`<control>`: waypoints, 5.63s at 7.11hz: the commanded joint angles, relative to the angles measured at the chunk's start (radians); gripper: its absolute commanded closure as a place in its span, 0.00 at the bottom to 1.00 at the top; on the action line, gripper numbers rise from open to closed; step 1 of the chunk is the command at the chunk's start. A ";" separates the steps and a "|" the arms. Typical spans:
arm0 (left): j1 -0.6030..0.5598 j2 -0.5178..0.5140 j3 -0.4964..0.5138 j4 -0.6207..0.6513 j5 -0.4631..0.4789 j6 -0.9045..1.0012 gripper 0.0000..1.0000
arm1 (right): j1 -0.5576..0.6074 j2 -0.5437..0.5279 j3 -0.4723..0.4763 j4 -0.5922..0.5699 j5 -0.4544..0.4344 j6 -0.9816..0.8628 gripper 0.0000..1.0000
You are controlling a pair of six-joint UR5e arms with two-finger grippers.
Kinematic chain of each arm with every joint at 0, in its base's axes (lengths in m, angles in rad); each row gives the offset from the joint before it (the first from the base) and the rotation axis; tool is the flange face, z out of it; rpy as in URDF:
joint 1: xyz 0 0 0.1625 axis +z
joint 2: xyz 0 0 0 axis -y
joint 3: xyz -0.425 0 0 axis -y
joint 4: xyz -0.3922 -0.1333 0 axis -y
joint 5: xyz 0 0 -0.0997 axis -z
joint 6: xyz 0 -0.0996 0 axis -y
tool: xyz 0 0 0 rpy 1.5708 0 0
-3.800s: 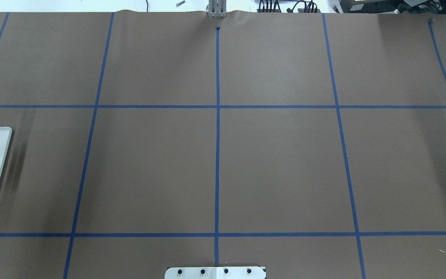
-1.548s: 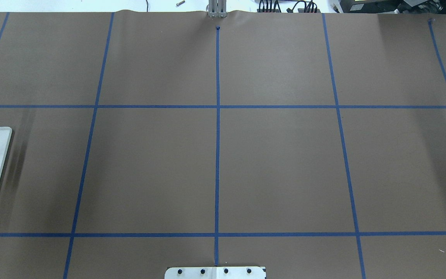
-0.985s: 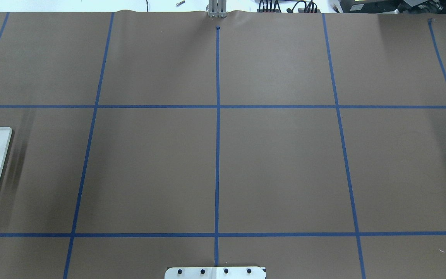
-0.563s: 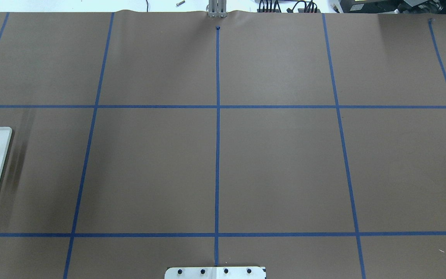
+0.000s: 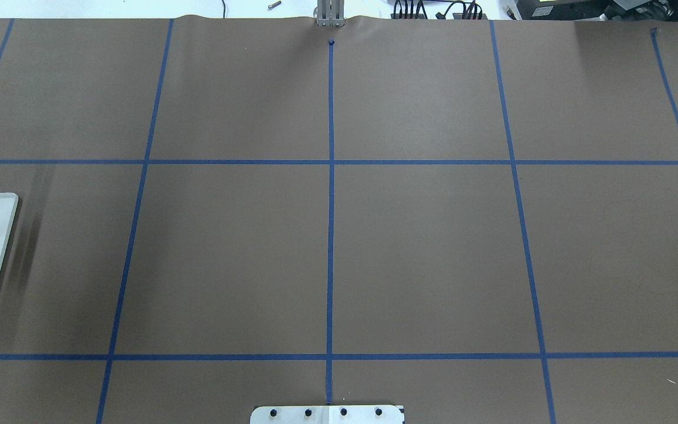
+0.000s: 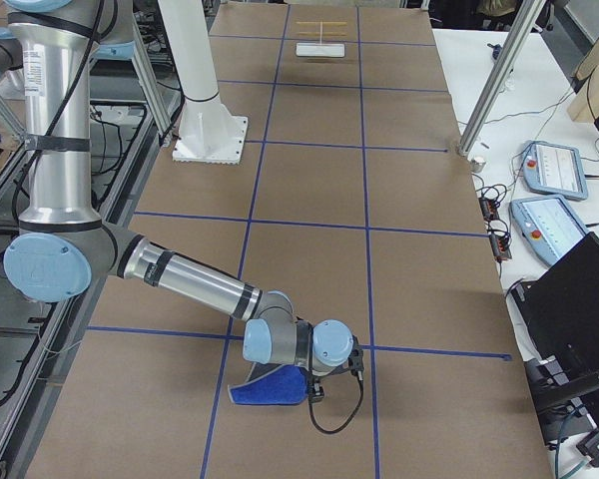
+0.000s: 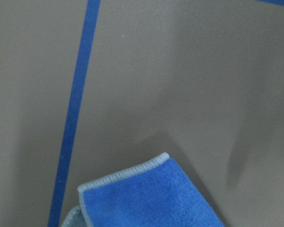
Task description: Hang towel on rack
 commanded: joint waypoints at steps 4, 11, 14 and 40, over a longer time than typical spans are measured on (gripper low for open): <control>0.002 -0.003 0.005 -0.005 0.001 0.001 0.02 | -0.052 0.050 -0.048 0.001 -0.050 -0.003 0.00; 0.003 -0.014 0.010 -0.007 0.002 0.003 0.02 | -0.072 0.053 -0.074 0.001 -0.050 -0.064 0.88; 0.003 -0.020 0.008 -0.005 0.002 0.001 0.02 | -0.072 0.052 -0.074 0.002 -0.049 -0.076 1.00; 0.719 -0.819 0.026 -0.063 -0.096 -1.974 0.02 | -0.908 0.553 0.912 -0.016 -0.850 1.191 1.00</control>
